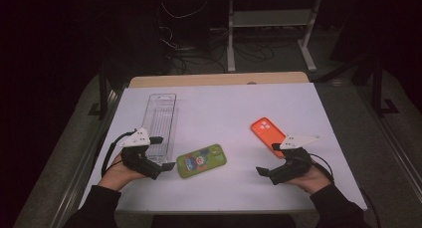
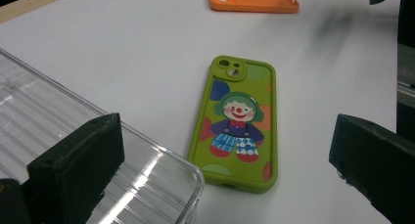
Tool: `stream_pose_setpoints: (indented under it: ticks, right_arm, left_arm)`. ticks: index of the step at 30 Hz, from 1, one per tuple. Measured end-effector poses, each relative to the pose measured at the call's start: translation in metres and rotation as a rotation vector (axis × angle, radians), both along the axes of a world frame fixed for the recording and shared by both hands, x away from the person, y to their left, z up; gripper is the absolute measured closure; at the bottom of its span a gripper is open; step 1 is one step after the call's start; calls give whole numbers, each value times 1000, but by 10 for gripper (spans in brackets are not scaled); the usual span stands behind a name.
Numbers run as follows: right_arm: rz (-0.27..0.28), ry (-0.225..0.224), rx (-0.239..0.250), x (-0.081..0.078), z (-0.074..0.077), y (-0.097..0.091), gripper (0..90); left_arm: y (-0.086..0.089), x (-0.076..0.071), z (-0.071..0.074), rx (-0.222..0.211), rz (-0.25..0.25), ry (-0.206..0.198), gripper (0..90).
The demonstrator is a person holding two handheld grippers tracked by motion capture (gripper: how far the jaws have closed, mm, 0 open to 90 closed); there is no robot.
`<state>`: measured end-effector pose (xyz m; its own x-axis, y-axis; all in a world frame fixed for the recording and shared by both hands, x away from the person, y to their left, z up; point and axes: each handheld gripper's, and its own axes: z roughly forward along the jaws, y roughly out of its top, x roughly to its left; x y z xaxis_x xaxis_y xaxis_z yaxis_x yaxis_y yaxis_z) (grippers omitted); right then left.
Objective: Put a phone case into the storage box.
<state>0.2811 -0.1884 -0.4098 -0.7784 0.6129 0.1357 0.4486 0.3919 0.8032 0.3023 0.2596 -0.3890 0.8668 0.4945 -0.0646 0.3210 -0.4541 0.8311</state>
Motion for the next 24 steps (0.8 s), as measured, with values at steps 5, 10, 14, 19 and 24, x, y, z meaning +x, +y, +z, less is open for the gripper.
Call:
stream_pose_setpoints:
  ticks: [5, 10, 14, 19, 24]
  right_arm:
    - [-4, 1, 3, 0, 0, 0, 0]
    - [-6, 2, -2, 0, 0, 0, 0]
    - [-4, -3, -22, 0, 2, 0, 0]
    - [-16, 0, -33, 3, 6, 0, 0]
    - [-30, 6, -48, 8, 9, 1, 0]
  left_arm:
    - [0, 0, 0, -2, 1, 2, 0]
    - [-2, 1, 1, 0, -7, 9, 0]
    - [-8, 2, 5, 9, -23, 5, 0]
    - [-18, 5, 10, 10, -33, 8, 0]
    - [-31, 6, 12, 11, -59, 6, 0]
